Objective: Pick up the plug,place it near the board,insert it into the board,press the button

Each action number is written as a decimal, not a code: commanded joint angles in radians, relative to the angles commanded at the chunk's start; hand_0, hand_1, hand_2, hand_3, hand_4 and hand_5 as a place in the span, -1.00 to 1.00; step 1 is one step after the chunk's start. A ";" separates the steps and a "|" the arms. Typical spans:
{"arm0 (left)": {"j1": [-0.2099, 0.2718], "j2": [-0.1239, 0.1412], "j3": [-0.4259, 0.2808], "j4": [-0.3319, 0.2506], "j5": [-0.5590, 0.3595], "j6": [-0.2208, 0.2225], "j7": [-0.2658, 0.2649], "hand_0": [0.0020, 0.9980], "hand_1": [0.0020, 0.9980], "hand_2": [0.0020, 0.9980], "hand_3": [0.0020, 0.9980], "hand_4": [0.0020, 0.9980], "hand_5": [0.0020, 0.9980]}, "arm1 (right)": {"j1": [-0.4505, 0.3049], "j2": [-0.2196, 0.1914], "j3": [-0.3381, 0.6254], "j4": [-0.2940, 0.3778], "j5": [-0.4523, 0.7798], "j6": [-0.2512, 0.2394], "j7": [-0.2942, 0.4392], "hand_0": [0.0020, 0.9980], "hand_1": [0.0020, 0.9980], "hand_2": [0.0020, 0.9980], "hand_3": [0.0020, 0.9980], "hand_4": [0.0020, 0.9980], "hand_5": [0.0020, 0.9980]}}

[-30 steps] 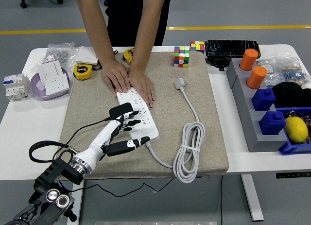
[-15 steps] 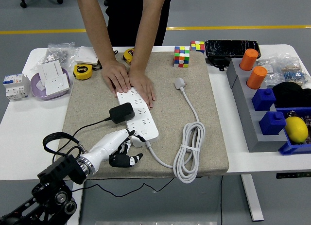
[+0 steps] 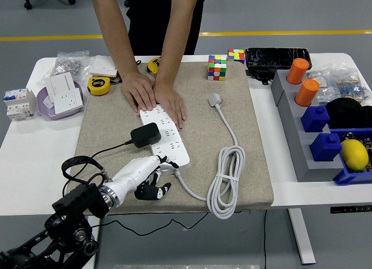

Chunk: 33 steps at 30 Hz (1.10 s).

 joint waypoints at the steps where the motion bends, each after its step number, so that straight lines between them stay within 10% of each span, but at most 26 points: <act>1: -0.004 0.000 0.001 -0.005 -0.002 0.003 -0.002 -0.59 -0.99 -0.73 0.51 0.24 -1.00 | 0.000 0.000 0.001 0.000 -0.001 0.000 0.000 0.74 0.45 0.43 0.41 1.00 0.34; 33: -0.031 -0.001 0.011 0.021 0.107 -0.038 0.071 -0.62 -1.00 -0.74 0.80 0.25 -1.00 | 0.000 0.000 0.003 0.000 -0.001 0.000 0.000 0.74 0.45 0.43 0.41 1.00 0.34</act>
